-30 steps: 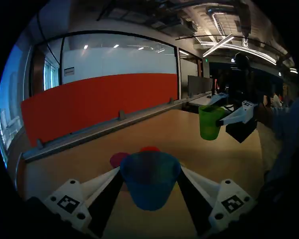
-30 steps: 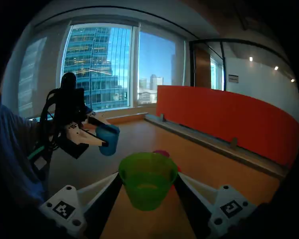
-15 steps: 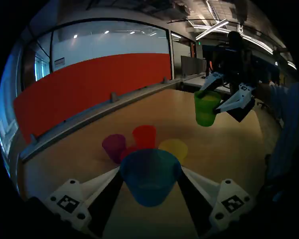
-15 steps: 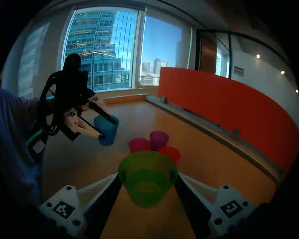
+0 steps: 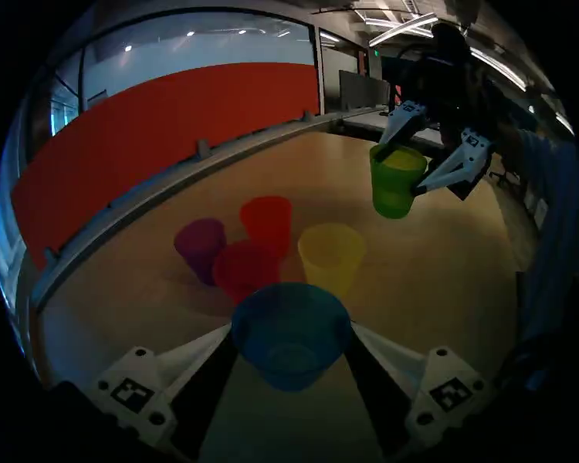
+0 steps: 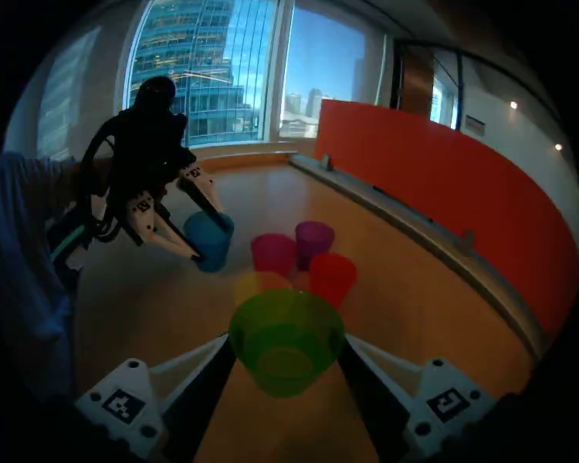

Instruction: Pour water

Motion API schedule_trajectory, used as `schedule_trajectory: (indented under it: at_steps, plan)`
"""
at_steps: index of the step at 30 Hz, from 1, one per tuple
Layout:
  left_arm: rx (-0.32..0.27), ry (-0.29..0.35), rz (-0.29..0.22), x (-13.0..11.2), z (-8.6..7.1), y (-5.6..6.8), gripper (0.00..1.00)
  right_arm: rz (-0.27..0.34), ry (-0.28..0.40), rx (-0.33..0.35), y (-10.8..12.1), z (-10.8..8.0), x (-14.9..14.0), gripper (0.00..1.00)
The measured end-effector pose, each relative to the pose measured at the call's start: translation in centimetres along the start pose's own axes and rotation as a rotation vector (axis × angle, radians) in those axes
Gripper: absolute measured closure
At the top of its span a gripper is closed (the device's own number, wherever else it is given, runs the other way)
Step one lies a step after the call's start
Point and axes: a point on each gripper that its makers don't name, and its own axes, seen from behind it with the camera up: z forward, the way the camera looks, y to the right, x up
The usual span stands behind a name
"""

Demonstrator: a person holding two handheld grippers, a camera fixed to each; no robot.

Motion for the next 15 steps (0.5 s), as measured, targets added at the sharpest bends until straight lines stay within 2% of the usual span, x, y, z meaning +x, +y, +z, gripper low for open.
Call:
schedule_trajectory:
  at_steps: [6,15]
  plan:
    - [-0.024,-0.045,-0.005,-1.4,1.0,0.3,0.12,-0.006,-0.041,-0.004,0.2,0.7,-1.3,0.09]
    - [-0.039,-0.059,-0.019,-2.5,2.0,0.5,0.12,-0.006,-0.077,-0.012,0.4,1.5,-2.7,0.09]
